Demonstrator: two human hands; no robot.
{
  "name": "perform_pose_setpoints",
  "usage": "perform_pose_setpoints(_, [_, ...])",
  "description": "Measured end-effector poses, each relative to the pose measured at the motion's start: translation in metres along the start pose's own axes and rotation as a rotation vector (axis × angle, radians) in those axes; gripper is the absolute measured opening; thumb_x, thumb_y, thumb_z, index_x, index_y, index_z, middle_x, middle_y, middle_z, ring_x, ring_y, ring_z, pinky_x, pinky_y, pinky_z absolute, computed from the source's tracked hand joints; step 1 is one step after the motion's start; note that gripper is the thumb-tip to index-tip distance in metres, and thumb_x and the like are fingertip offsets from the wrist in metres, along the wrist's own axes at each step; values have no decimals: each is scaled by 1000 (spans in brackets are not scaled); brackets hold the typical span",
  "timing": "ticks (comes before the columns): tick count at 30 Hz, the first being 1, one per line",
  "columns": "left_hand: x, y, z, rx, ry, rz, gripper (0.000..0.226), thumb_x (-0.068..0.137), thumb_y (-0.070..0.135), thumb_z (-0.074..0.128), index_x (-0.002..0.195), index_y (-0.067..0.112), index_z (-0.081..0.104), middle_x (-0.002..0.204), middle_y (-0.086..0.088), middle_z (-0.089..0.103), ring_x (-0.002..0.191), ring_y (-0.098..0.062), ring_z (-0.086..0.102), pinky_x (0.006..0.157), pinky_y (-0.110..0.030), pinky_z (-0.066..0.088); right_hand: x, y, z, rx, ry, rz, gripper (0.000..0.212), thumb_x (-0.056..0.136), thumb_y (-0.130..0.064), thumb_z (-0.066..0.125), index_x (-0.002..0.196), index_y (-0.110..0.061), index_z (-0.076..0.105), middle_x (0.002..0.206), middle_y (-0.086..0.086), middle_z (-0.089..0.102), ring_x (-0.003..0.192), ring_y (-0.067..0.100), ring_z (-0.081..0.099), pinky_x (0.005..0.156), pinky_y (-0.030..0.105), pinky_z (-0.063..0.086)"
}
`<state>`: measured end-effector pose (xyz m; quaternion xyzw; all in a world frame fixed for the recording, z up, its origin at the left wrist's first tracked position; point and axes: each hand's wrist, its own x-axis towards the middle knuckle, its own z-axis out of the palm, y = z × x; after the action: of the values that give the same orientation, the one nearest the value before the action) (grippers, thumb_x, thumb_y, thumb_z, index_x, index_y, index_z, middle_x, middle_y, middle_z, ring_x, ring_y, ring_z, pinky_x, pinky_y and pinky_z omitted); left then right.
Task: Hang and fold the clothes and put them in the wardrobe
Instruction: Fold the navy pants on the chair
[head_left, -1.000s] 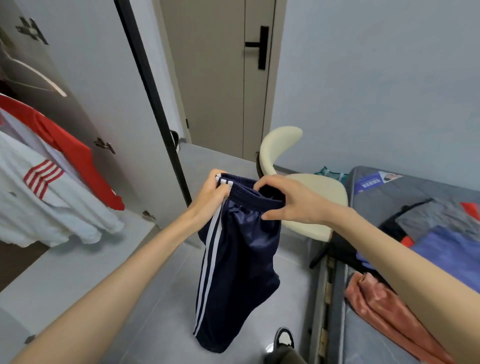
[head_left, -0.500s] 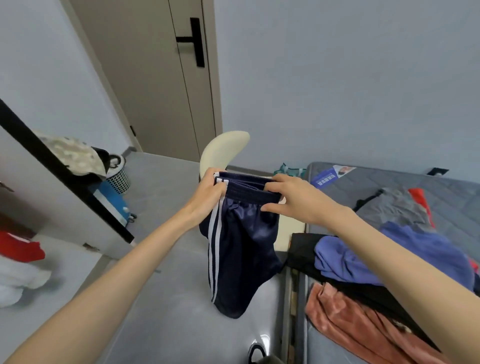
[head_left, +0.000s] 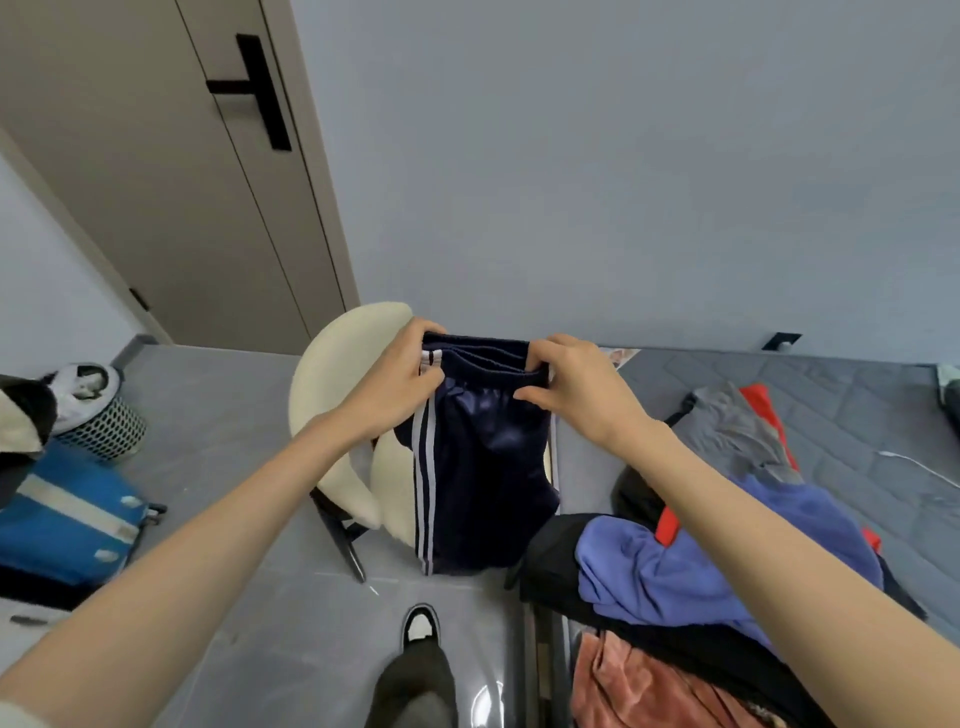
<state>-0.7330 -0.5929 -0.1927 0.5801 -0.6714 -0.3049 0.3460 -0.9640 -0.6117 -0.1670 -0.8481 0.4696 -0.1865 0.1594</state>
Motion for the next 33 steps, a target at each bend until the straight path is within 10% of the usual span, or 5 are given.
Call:
perform_pose_setpoints(6, [106,-36,-7,123,-24,89,27,90,4,46,109,23,42,107,5,45,75,8,46,68,-4,35,94,35,13,7,49,135,22,75,-8,75,79,-12,53,81,-1,51,72,20,47,64,27,29])
perform_pose_setpoints(21, [282,-119,28,198,-77,71,33,88,0,51,119,9,56,113,-5,67,105,-23,61,91,-33,44,230,149,72,164,85,348,16,82,7,61,82,-7,53,89,-3,48,76,25,54,79,40,49])
perform_pose_setpoints(33, [334,-217,116,212,-92,-41,44,85,-4,56,124,14,63,120,-2,67,105,-21,63,92,-21,42,270,269,176,317,-27,366,20,84,12,54,86,-8,54,95,0,45,80,21,50,82,33,45])
